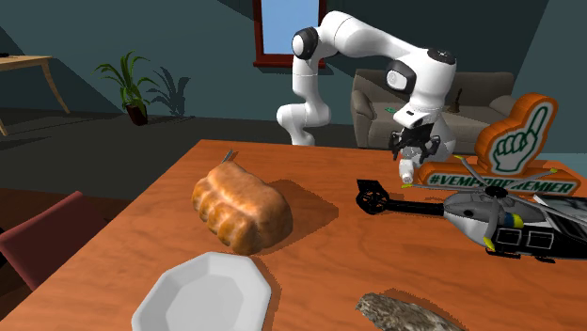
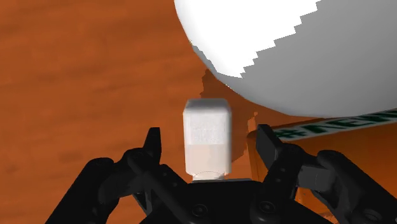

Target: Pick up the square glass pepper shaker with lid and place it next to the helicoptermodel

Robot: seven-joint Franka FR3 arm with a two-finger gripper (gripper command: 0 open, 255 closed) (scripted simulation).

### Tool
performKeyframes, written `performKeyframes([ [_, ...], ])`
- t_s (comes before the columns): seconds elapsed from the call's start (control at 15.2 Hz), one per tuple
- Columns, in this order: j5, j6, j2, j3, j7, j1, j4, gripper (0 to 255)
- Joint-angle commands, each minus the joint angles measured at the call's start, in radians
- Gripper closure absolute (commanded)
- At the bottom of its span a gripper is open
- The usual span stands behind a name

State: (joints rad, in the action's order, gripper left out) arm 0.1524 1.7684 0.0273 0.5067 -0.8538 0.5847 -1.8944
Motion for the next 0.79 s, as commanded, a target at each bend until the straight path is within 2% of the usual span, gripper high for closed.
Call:
performKeyframes([
  [0.0, 0.000, 0.000, 0.000, 0.000, 0.000, 0.000, 0.000, 0],
  [0.2, 0.000, -0.001, 0.001, 0.001, -0.001, 0.001, 0.001, 0],
  [0.46, -0.011, -0.128, 0.014, -0.006, -0.009, -0.006, 0.140, 0],
  [0.73, -0.011, -0.128, 0.014, -0.006, -0.009, -0.006, 0.140, 0],
])
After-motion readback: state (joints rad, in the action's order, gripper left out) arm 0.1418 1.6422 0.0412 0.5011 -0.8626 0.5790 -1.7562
